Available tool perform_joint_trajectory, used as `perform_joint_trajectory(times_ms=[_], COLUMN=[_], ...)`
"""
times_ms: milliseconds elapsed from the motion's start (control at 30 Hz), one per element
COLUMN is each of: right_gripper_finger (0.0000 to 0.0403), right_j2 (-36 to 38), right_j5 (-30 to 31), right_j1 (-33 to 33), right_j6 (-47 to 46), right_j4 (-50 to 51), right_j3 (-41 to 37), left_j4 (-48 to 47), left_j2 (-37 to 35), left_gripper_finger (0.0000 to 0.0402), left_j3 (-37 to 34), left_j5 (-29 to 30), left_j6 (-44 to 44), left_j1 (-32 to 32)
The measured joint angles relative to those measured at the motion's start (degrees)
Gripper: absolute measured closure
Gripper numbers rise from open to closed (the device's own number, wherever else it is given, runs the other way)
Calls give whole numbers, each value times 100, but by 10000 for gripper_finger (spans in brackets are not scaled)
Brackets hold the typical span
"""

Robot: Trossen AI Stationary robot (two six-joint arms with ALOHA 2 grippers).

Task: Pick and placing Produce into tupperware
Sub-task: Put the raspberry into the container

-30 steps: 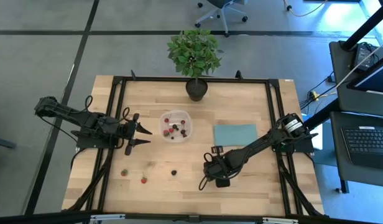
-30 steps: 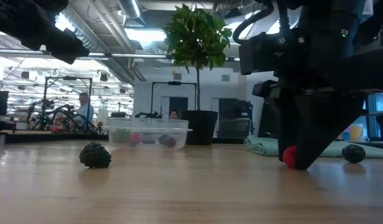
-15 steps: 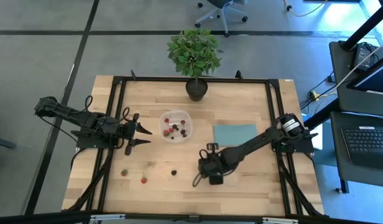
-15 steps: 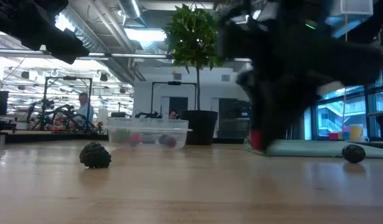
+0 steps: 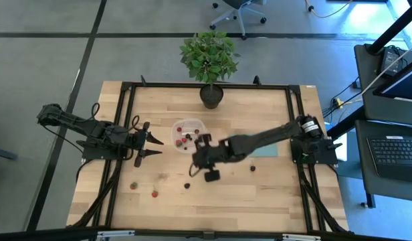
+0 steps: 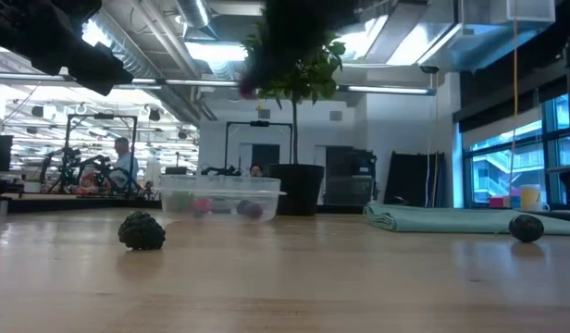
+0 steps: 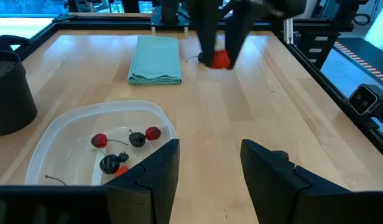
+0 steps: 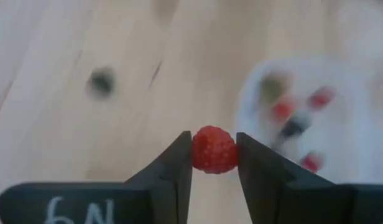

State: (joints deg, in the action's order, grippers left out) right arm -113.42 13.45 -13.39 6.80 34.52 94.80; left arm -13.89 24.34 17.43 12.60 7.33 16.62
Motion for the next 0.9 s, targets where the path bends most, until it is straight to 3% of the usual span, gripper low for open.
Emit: perform_joint_trajectory(times_ms=[200, 567, 900], right_gripper_finger=[286, 287, 287], right_j2=[-25, -309, -859], right_j5=[47, -210, -428], right_j1=[474, 1334, 1526], right_j6=[673, 265, 84], right_j4=[-1216, -1319, -1346], right_j3=[40, 31, 35], left_j4=[-4, -28, -68], left_j2=[0, 2, 2], left_gripper_finger=[237, 237, 237], left_j3=[0, 0, 0], left_j5=[-1, 2, 37], left_j6=[0, -22, -26], left_j1=[2, 2, 2])
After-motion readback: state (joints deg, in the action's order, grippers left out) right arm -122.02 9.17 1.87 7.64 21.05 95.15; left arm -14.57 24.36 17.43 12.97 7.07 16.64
